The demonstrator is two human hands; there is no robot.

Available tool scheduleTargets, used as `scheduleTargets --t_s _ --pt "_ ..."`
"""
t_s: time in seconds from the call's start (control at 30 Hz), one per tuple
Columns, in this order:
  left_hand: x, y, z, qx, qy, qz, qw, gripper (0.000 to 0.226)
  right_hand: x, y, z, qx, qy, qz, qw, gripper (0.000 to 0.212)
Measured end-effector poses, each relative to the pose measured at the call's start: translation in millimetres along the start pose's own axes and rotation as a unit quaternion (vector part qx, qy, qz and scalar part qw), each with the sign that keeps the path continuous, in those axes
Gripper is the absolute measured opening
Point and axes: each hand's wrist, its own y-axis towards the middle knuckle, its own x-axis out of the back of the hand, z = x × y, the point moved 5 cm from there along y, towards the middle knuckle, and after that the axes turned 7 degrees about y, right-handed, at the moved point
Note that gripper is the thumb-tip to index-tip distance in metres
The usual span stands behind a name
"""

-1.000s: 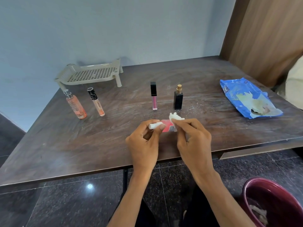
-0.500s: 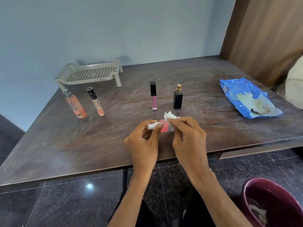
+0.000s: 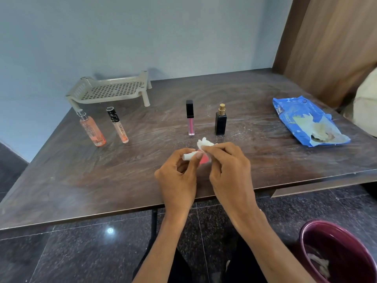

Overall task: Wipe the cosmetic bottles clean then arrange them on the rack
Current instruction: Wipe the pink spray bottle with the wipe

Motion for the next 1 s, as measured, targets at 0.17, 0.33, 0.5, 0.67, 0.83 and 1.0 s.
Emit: scheduleTargets --t_s 0.17,0.33,0.5,0.67,0.83,1.0 --pt "-3 1 5 -0.009 0.003 -0.012 1.000 0.023 15 4 -34 -0.052 -0.056 -0.025 0.997 0.036" --pt "-2 1 4 -0.009 0.015 -0.014 1.000 0.016 8 7 -24 -0.041 -0.050 -0.008 0.998 0.033" --pt "-1 -1 1 0.009 0.010 -0.015 1.000 0.011 -3 1 3 0.016 -0.031 0.004 0.999 0.028" --pt "-1 0 2 -0.004 0.016 -0.011 1.000 0.013 4 5 -16 -0.009 -0.057 -0.002 0.998 0.033" --pt "-2 1 2 -0.014 0.029 -0.015 0.999 0.014 8 14 -27 -0.035 -0.101 0.005 0.994 0.035" --pt "-2 -1 -1 -0.003 0.007 -0.009 1.000 0.012 -7 13 3 0.025 -0.070 0.008 0.997 0.023"
